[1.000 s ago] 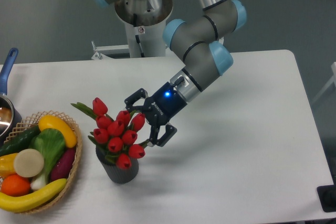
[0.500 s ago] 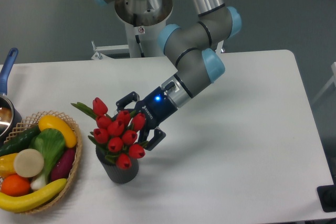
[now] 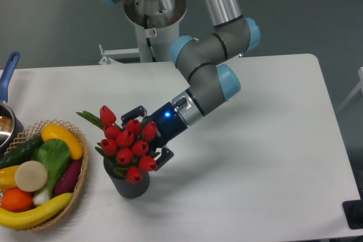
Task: Pick up the flowers from the vase
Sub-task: 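Close the gripper around the tulip stems above the vase rim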
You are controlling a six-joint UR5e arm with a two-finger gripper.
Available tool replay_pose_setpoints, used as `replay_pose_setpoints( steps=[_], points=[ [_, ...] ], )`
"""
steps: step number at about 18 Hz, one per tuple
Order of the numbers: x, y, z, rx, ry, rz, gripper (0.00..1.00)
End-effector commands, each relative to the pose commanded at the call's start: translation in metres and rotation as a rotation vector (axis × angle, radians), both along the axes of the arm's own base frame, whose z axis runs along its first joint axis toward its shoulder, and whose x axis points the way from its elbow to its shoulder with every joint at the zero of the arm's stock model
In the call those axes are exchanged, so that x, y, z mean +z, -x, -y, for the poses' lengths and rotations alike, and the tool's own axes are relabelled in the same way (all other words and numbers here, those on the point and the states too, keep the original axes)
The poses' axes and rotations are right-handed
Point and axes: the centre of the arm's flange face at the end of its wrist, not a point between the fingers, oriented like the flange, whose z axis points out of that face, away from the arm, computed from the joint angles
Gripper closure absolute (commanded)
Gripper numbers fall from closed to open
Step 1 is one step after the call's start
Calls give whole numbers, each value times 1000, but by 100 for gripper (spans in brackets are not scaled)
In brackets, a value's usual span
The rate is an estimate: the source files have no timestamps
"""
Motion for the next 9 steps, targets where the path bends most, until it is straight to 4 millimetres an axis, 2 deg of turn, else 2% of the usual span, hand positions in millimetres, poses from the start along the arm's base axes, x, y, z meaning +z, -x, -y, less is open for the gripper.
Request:
replay_pose_setpoints(
  steps=[4, 7, 9],
  points=[
    [1, 1, 1, 3, -2, 0, 30],
    [3, 1, 2, 4, -10, 4, 45],
    [5, 1, 4, 6, -22, 16, 50]
  ],
)
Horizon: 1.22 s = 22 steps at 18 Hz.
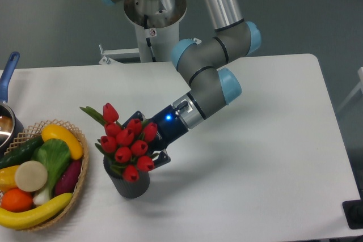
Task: Pick up the flowers from the vase
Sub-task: 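Close the gripper around the tulip stems above the vase rim, then lift the gripped tulips upward, drawing the stems out of the vase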
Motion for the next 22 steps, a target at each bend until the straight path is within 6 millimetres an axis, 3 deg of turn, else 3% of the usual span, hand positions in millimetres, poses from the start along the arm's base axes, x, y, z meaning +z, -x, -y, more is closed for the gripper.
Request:
replay_pose_setpoints(
  steps=[7, 22],
  points=[
    [1, 1, 3, 11, 12, 24, 60],
    [65, -5, 14, 68, 42, 78, 60]
  ],
)
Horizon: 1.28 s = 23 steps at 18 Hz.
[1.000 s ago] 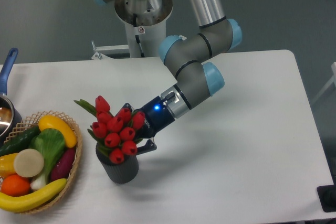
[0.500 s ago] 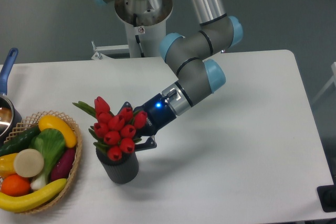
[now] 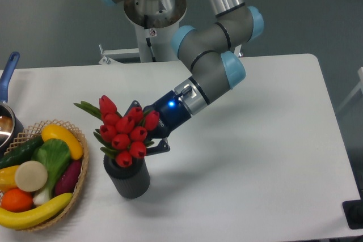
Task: Pick up the flowers from the vase
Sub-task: 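Lift the gripped tulips upward, drawing the stems out of the vase, then raise the tulip bouquet clear of the vase and carry it away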
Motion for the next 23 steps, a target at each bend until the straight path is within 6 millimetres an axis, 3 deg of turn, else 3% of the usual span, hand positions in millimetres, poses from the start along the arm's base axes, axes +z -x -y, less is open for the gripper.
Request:
replay_pose_setpoints(
  steps=[8, 14, 23],
  points=[
    [32, 0, 3, 13, -19, -16, 60],
    [70, 4, -2, 40, -3, 22, 60],
    [114, -4, 7, 80, 16, 32, 60]
  ],
)
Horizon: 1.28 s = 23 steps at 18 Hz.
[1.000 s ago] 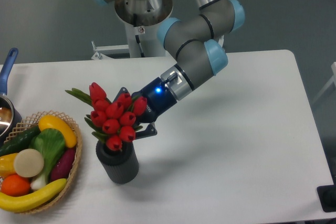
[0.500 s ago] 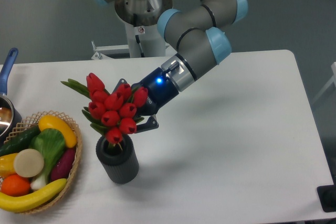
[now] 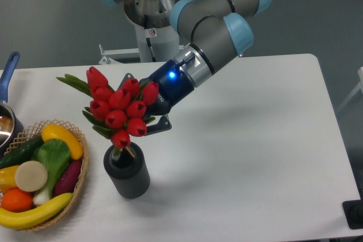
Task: Pick up the flowers from the vase
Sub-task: 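Raise the tulip bouquet clear of the vase and carry it away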
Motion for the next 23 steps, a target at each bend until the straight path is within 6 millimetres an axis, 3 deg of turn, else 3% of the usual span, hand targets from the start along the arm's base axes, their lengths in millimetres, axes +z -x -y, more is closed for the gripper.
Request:
replay_pose_setpoints(
  steps=[8, 13, 21, 23],
  points=[
    [25, 9, 20, 45, -15, -22, 60],
    [34, 41, 48, 123, -19, -28, 63],
    [28, 124, 143, 342, -17, -29, 62],
    [29, 137, 158, 374, -20, -36, 62]
  ],
)
